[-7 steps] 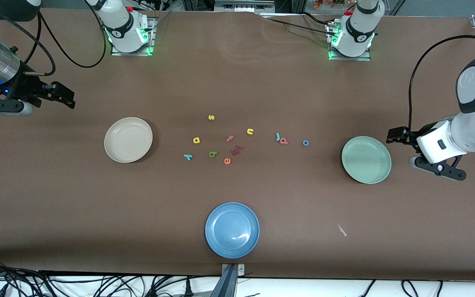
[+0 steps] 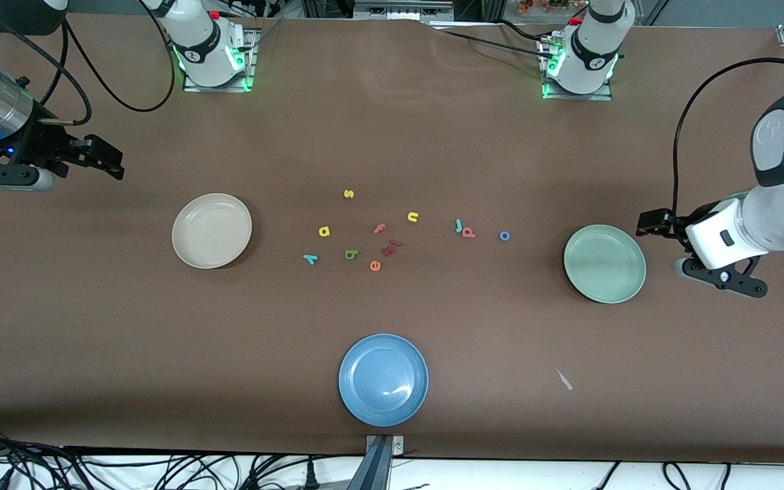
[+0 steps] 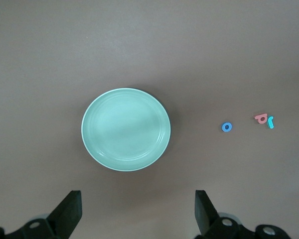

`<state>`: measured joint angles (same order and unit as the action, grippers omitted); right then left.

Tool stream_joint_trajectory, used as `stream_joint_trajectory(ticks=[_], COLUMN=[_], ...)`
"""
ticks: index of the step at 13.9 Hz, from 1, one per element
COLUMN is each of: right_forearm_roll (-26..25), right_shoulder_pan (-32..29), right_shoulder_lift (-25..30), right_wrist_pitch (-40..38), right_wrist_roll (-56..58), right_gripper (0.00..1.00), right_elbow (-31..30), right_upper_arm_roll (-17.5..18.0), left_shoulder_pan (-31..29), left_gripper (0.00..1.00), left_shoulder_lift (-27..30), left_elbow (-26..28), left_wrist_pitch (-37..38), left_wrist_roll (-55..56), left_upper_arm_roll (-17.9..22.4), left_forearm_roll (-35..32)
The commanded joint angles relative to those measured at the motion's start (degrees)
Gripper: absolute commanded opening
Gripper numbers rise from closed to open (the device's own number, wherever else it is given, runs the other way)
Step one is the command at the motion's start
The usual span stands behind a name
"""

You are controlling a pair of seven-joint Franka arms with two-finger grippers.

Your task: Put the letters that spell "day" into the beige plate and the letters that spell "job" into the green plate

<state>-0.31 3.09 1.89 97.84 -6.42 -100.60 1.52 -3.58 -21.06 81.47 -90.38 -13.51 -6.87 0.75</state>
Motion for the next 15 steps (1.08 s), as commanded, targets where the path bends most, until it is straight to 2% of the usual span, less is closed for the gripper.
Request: stream_joint_trajectory(ticks=[1,15], right_forearm_roll=[0.75,0.84], right_shoulder_pan=[-0.10,-0.10], right_shoulder_lift=[0.57,0.48], right_wrist_pitch=[0.16,-0.28], right_wrist_roll=[0.00,0.00], right_gripper=[1.00,1.00], right_elbow=[-0.12,-0.03], right_upper_arm_roll=[0.15,0.33], left_shoulder_pan=[0.07,-0.02], left_gripper=[0.99,0.99], left_shoulder_lift=[0.14,-0.30], left_elbow=[-0.26,0.45], left_wrist_pitch=[0.47,0.38], left_wrist_roll=[0.67,5.25], left_upper_arm_roll=[0.02,0.02], left_forearm_roll=[-0.39,-1.10])
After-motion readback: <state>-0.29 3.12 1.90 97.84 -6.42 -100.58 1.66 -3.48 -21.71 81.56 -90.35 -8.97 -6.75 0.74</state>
